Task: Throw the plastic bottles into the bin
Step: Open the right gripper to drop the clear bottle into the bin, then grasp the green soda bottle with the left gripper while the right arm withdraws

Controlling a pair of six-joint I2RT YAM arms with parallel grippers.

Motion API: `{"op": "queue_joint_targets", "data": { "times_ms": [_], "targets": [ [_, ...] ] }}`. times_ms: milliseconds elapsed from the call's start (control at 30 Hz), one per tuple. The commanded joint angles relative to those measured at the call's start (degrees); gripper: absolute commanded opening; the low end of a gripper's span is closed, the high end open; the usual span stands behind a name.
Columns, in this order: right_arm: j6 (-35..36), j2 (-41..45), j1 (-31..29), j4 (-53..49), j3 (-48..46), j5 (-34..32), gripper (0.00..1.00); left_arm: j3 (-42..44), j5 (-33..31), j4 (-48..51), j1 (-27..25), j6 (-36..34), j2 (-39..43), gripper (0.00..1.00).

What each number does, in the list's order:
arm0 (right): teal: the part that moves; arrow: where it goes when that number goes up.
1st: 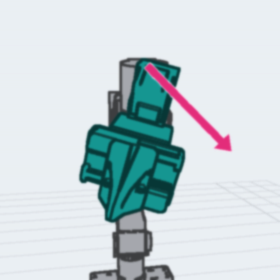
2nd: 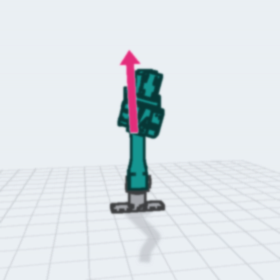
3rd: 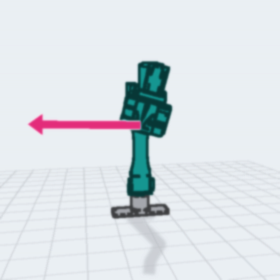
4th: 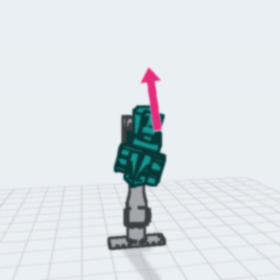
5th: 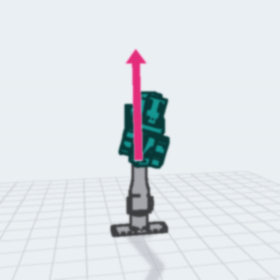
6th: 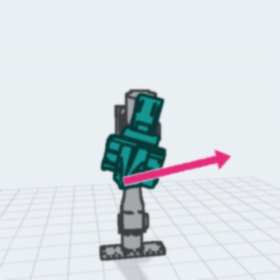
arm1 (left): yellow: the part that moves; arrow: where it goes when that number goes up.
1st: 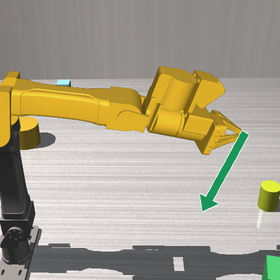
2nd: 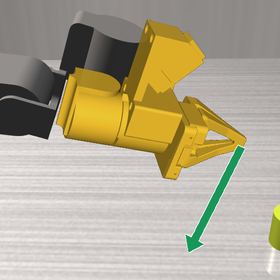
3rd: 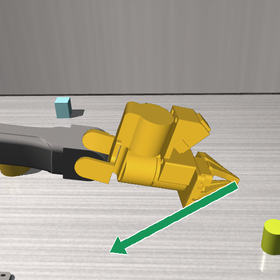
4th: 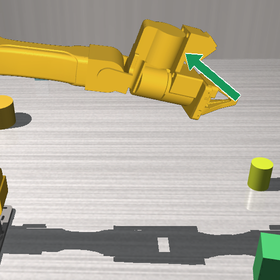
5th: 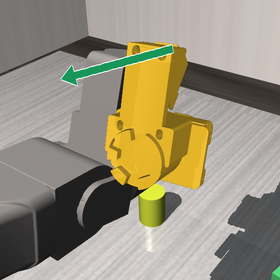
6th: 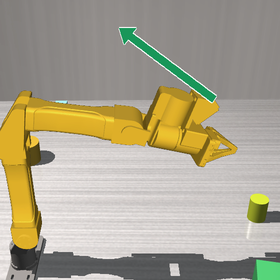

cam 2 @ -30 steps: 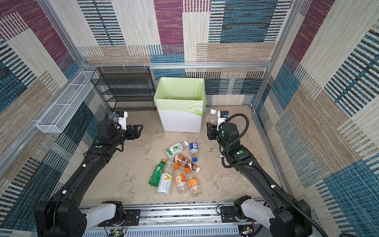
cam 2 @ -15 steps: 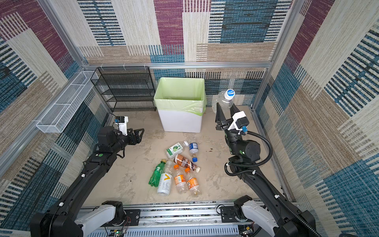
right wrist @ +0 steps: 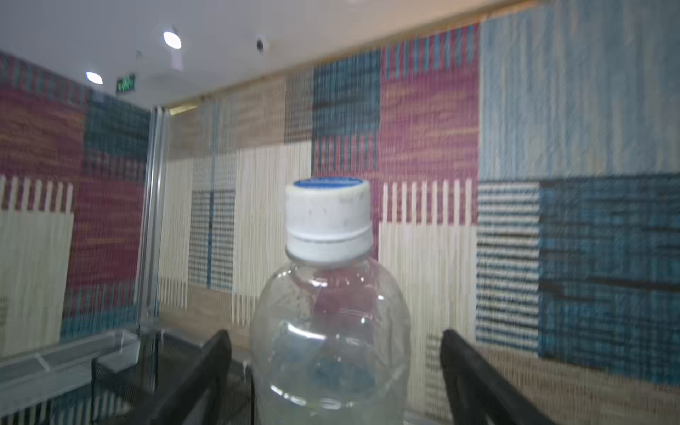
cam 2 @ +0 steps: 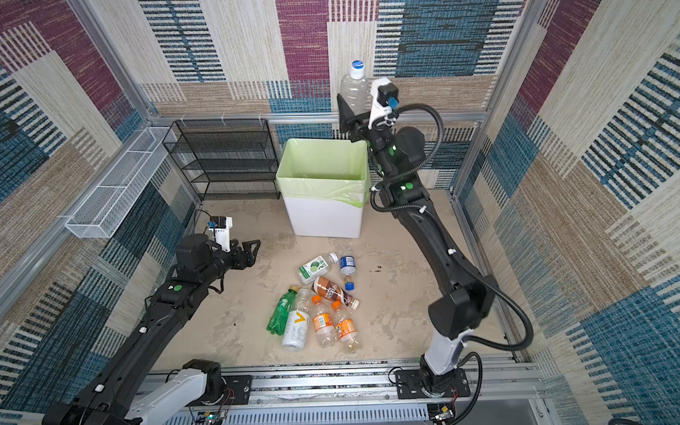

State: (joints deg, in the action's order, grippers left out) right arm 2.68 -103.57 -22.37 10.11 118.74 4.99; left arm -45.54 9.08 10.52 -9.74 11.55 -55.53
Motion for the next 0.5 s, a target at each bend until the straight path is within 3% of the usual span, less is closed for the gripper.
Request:
{"op": "queue_joint_targets", "data": {
  "times_ms": [0, 300, 467],
  "targets": [
    [-1.8, -0.3, 0.0, -15.4, 1.5, 2.5, 0.99, 0.0, -2.2, 5.1, -0.7, -0.7, 1.4, 0.86],
    [-1.8, 16.8, 2.6, -0.1, -23.2, -3.9, 0.99, -0.1, -3.0, 11.1, -5.2, 1.8, 2.5, 0.9],
    [-3.0, 26.9, 5.0, 0.6, -40.5, -8.4, 0.99, 2.5, -4.0, 13.1, -9.1, 6.5, 1.9, 0.9]
  ]
}}
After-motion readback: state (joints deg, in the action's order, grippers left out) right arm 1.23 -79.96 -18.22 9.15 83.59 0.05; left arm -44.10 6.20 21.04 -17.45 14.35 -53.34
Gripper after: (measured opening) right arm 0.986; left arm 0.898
